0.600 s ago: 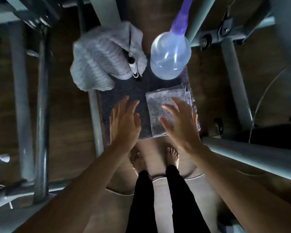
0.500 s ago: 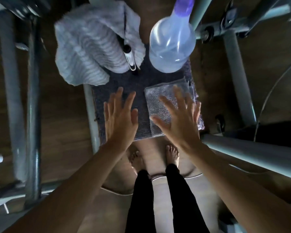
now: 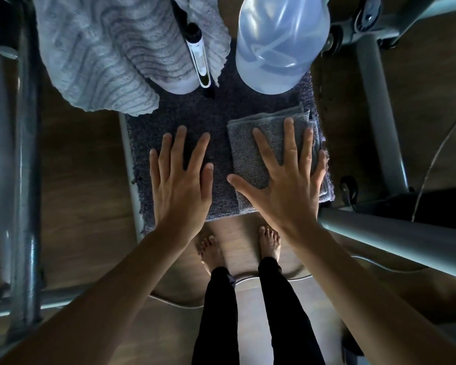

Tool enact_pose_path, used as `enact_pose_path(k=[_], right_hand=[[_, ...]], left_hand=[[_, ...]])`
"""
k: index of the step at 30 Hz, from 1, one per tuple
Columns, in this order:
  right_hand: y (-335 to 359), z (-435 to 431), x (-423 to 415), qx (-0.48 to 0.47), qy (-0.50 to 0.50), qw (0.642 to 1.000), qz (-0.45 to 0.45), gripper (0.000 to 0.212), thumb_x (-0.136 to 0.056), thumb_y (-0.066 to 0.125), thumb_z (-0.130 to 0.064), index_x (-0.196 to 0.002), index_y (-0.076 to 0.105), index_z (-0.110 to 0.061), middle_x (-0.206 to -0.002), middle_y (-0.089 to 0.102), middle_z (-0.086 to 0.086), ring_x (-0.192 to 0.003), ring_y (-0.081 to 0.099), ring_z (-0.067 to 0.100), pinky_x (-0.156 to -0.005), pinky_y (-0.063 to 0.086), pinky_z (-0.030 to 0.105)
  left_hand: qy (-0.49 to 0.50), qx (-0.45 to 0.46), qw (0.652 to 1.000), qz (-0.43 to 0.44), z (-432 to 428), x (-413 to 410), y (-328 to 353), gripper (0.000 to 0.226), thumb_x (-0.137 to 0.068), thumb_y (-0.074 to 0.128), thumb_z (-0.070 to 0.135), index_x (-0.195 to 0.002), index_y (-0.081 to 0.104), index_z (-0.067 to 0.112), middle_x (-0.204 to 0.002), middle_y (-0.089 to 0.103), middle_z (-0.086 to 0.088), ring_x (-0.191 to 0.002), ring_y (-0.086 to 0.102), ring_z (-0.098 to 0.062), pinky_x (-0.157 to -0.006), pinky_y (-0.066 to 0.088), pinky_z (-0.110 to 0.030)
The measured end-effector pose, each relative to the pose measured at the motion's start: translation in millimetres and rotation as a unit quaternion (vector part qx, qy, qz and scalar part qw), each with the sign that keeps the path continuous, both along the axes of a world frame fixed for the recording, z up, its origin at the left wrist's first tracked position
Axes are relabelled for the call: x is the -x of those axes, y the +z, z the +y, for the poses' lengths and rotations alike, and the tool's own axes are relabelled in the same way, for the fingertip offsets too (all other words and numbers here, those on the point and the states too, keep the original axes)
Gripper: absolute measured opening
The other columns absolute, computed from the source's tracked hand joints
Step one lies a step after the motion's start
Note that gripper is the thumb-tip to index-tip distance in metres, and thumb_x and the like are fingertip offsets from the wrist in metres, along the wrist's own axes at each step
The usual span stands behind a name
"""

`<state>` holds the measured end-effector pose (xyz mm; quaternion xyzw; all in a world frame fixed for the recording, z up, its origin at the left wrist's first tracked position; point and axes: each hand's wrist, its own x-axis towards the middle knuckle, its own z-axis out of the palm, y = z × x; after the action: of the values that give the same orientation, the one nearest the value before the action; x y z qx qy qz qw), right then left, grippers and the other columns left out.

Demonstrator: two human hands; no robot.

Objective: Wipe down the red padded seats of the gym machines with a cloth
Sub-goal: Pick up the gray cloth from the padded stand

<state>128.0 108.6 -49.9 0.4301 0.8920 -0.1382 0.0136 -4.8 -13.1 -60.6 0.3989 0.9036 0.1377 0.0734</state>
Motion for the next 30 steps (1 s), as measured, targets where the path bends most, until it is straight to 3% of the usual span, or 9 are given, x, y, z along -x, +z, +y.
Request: enact_pose_path(k=[9,15,30], right_hand=[[-3,-3,-4,0.014,0.015,0.999,0.043,0.084,-0.085,0.041,-0.08,-0.155,0.022,-0.037,-0.167,0.007,0.002,-0.153,0.002,0.026,-0.119,0.014,0.047],[-6,-5,-7,-0.004,0.026,0.998,0.065,0.078,-0.089,0.043,-0.073,-0.154,0.031,-0.031,-0.165,0.017,0.001,-0.153,0.01,0.024,-0.116,0.023,0.045],[-14,-4,-6,-0.018,0.012,0.988,0.151,0.062,-0.096,0.047,-0.058,-0.147,0.047,-0.024,-0.159,0.034,-0.002,-0.15,0.023,0.021,-0.113,0.027,0.044]], left_hand=[[0.007,0.011,0.999,0.03,1,-4,-3,0.049,-0.106,0.03,0.038,-0.154,0.034,0.029,-0.164,0.025,-0.008,-0.152,0.018,-0.03,-0.124,0.009,-0.049],[0.008,0.013,0.999,0.042,2,-5,-5,0.048,-0.107,0.031,0.037,-0.154,0.034,0.028,-0.163,0.026,-0.007,-0.152,0.019,-0.031,-0.124,0.011,-0.05],[0.011,-0.005,0.999,0.052,2,-6,-7,0.046,-0.107,0.035,0.035,-0.153,0.037,0.027,-0.162,0.029,-0.008,-0.151,0.021,-0.031,-0.124,0.013,-0.05]])
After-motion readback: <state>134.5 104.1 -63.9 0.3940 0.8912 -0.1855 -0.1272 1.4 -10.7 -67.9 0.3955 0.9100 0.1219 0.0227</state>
